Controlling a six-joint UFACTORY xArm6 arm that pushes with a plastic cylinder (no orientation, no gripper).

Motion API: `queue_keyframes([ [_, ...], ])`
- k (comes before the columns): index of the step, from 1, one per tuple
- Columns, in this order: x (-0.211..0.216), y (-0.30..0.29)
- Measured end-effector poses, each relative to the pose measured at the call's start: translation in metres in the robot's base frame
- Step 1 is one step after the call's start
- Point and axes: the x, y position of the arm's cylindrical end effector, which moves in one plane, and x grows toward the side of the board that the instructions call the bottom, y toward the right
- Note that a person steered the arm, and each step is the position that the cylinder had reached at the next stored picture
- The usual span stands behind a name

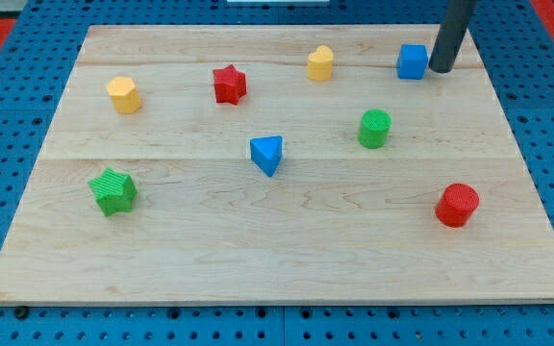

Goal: Slightly push the blue cube towards the left

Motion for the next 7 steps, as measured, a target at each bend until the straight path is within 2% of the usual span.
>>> queue_keyframes([
  [7,-0.014,-0.004],
])
